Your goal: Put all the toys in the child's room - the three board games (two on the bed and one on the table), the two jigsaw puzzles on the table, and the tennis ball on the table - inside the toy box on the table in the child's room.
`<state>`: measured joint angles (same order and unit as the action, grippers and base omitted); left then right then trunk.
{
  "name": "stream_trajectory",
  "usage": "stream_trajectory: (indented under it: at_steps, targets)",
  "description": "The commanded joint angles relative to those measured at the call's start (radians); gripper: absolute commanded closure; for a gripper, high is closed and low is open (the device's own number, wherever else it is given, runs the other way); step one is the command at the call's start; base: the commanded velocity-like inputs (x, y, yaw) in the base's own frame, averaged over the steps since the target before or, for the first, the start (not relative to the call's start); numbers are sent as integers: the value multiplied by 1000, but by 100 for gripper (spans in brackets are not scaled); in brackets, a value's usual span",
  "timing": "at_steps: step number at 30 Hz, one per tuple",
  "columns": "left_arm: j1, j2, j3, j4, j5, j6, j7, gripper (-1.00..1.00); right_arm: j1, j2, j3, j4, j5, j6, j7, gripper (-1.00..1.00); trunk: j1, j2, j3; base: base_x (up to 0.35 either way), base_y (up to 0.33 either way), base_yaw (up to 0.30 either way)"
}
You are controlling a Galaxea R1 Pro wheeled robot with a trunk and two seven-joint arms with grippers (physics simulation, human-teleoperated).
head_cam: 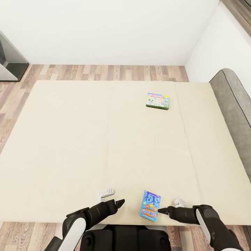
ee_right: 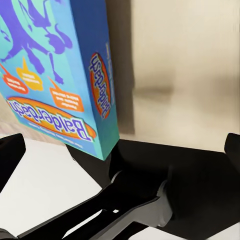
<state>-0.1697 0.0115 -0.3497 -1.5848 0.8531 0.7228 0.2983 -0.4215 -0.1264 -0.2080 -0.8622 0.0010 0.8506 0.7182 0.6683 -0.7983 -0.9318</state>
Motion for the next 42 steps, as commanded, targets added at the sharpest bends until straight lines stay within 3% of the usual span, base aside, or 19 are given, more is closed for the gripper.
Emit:
stream_trajectory:
  at_steps: [1,20,42]
  targets:
    - [-1,1,-2,-1,11,1,10,-100,0,0,-2,-1,0,7,3,-100,0,-1,-1,0,0,0]
    - [-1,0,-2,-1,11,1,10,-100,-1,23,-1,3,-2,6,-12,-100,0,-1,-1,0,2,0]
    - [-1,-1,-2,-1,11,1,10,-100,-2,28,-2,3,-3,6,-11,-100,0,-1,-1,0,108,0]
